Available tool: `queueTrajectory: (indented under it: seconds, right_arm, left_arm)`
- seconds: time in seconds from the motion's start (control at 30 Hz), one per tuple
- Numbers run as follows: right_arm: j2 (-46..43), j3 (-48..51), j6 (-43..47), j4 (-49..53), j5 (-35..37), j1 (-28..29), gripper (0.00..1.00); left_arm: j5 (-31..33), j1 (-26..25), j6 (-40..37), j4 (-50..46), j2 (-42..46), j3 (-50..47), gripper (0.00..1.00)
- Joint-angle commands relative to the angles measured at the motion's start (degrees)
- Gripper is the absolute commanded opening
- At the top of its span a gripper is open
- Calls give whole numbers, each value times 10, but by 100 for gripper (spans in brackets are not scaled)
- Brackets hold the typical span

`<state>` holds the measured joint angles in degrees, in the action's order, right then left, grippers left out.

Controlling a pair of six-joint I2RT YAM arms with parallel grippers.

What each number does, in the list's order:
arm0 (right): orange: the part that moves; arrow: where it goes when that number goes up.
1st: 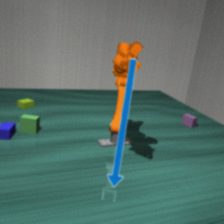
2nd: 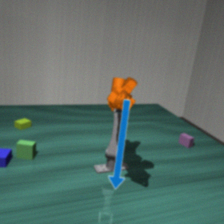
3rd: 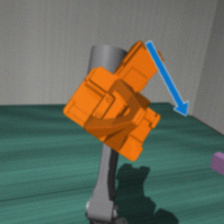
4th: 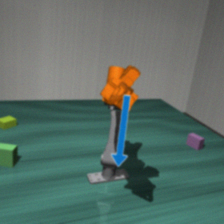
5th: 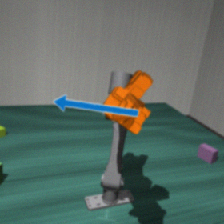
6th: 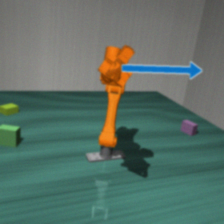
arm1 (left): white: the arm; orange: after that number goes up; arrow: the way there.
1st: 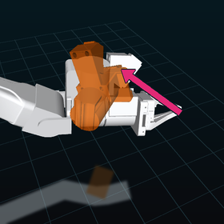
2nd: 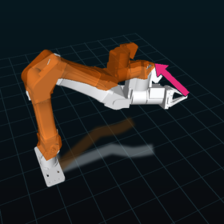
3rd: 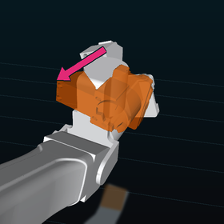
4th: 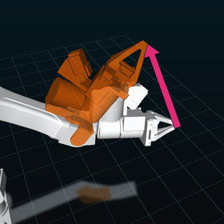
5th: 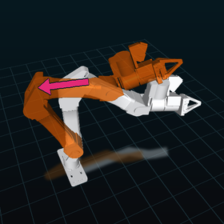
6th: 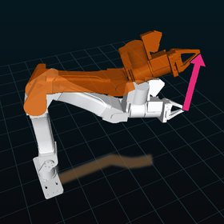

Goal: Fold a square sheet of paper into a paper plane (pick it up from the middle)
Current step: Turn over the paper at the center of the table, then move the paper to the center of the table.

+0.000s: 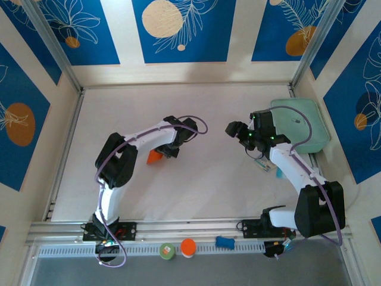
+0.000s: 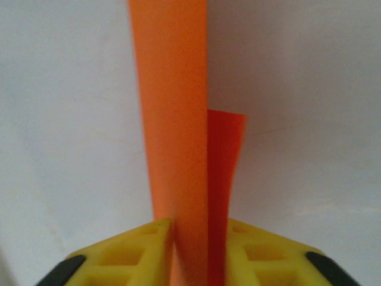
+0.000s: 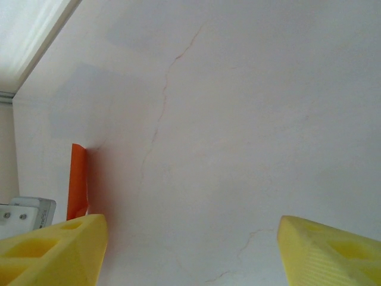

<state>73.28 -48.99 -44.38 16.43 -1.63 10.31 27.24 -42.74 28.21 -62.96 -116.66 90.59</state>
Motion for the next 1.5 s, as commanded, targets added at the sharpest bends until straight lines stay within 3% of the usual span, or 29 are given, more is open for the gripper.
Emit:
queueTrajectory:
  seconds: [0.0, 0.23, 0.37, 0.57, 0.73, 0.83, 1.2, 1.47]
  right_arm:
    - [-9, 5, -4, 12, 3, -5, 75]
    - [30, -10, -2, 4, -24, 8, 73]
    - [78, -41, 6, 8, -30, 59, 70]
    - [185, -121, 19, 12, -34, 187, 53]
    - [282, -205, 31, 11, -50, 276, 42]
    - [342, -267, 43, 19, -67, 311, 38]
    - [542, -478, 73, 105, -79, 354, 33]
    - [558, -457, 93, 121, -89, 336, 33]
  left_arm:
    - [-108, 10, -1, 53, 8, -7, 35]
    - [-340, 64, 13, 206, 112, -95, 58]
    - [-388, 106, 43, 265, 176, -150, 64]
    - [-374, 193, 78, 330, 286, -270, 79]
    - [-294, 240, 70, 329, 384, -349, 98]
    - [-272, 267, 66, 324, 433, -378, 99]
    - [-289, 304, 77, 335, 482, -420, 100]
    - [-323, 306, 76, 349, 467, -419, 99]
